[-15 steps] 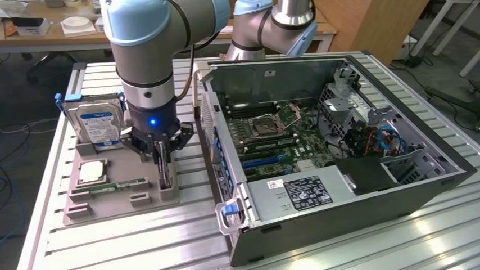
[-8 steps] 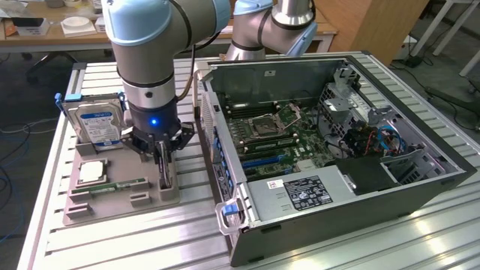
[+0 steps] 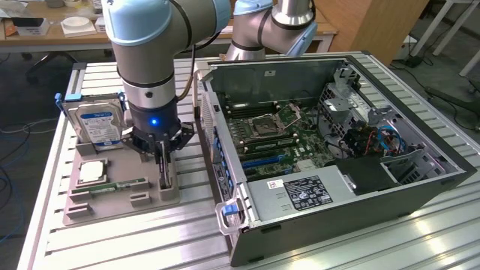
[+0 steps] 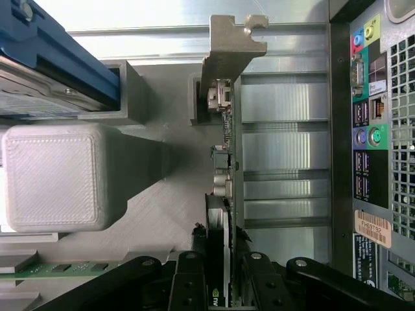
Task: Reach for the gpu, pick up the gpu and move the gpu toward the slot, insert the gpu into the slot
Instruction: 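Pick up the gpu and move the gpu toward the slot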
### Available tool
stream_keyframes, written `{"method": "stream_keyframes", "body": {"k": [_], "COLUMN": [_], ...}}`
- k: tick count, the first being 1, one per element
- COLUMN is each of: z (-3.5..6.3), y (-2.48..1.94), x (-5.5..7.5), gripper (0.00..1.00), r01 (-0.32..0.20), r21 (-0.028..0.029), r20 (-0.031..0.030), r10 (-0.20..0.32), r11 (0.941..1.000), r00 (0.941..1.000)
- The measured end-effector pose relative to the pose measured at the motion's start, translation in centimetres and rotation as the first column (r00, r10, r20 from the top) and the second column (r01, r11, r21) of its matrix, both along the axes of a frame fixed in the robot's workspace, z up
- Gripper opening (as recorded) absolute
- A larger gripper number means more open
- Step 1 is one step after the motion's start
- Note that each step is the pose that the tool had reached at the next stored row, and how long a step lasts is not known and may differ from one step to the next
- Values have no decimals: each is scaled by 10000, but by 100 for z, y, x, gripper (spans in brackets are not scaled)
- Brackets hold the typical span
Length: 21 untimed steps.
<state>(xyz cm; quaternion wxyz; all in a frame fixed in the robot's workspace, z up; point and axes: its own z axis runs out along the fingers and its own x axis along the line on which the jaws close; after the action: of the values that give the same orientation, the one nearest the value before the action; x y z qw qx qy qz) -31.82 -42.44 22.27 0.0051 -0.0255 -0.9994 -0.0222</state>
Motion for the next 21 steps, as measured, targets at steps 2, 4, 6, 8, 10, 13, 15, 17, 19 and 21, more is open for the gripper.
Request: {"method": "stream_keyframes", "body": {"k": [2,4,6,8,10,13,15,17,19,21], "z": [0,0,0,0,0,2,38,99,151,199], "y": [0,0,0,0,0,0,-1,-1,-1,-1], "x": [0,0,0,0,0,1,1,0,0,0], "gripper": [27,27,27,27,27,27,27,27,27,27], "r01": [0,0,0,0,0,0,-1,0,1,0], "r21": [1,1,0,1,1,12,39,40,40,40], "r20": [0,0,0,1,1,3,3,1,1,1], "r10": [0,0,0,0,0,0,1,0,-1,0], "r11": [10000,10000,10000,10000,10000,10000,10000,10000,10000,10000], "r00": [10000,10000,10000,10000,10000,10000,10000,10000,10000,10000]}}
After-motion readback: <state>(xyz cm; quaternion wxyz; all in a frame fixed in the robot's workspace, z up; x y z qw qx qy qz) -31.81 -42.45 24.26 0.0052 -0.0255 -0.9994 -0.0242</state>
